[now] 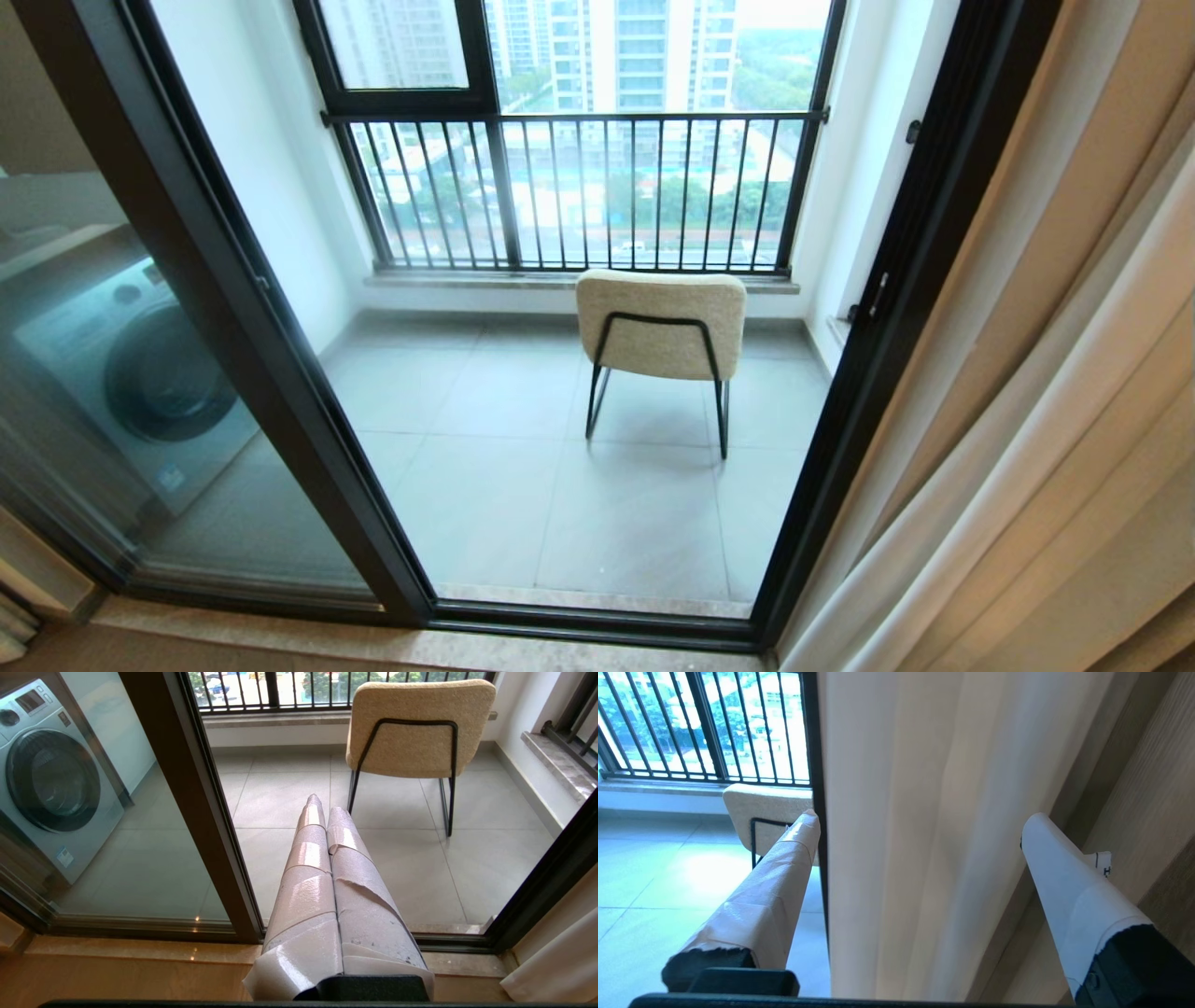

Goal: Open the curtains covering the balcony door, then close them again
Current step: Pull the inner curtains open on both sides

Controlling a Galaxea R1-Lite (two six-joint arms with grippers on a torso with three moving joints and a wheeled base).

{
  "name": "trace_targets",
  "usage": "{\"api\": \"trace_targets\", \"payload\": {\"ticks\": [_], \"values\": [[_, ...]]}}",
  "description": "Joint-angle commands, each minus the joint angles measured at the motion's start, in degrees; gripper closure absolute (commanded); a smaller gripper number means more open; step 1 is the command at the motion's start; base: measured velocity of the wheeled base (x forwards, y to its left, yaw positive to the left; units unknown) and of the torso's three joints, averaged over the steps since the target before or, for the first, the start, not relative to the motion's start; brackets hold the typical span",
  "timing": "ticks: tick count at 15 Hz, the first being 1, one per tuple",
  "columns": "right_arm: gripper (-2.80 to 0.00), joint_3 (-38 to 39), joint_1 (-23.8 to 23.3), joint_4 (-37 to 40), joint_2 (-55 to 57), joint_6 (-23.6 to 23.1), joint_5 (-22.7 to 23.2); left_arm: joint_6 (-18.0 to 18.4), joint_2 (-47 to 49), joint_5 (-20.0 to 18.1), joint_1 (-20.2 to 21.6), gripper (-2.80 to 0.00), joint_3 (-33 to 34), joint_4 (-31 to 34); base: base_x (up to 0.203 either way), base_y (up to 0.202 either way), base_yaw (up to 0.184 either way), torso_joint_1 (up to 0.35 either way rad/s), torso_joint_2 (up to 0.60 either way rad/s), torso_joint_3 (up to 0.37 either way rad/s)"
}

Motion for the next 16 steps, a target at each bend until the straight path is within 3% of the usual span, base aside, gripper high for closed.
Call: {"api": "trace_targets", "payload": {"ticks": [1,3,8,9,12,16], "values": [[-2.80,5.43,0.68,-0.20,-7.85,-0.13,0.04,0.04,0.01,0.05,0.06,0.00,0.00,0.00,0.000,0.000,0.000,0.000,0.00,0.000],[-2.80,9.80,3.50,-0.36,-12.05,-0.33,-0.99,0.04,0.01,-0.02,-0.03,0.00,0.00,0.00,0.000,0.000,0.000,0.000,0.00,0.000],[-2.80,17.48,17.98,-0.09,-20.28,-4.32,-12.26,0.04,0.01,0.01,0.06,0.00,0.00,0.00,0.000,0.000,0.000,0.000,0.00,0.000],[0.00,18.90,21.00,-0.06,-21.80,-5.49,-13.71,0.04,0.01,-0.02,-0.02,0.00,0.00,0.00,0.000,0.000,0.000,0.000,0.00,0.000],[0.00,21.70,30.06,-0.05,-24.72,-8.68,-18.43,0.04,0.01,0.06,-0.02,0.00,0.00,0.00,0.000,0.000,0.000,0.000,0.00,0.000],[0.00,25.58,41.87,0.91,-27.62,-12.23,-29.37,0.04,0.01,-0.02,0.06,0.00,0.00,0.00,0.000,0.000,0.000,0.000,0.00,0.000]]}}
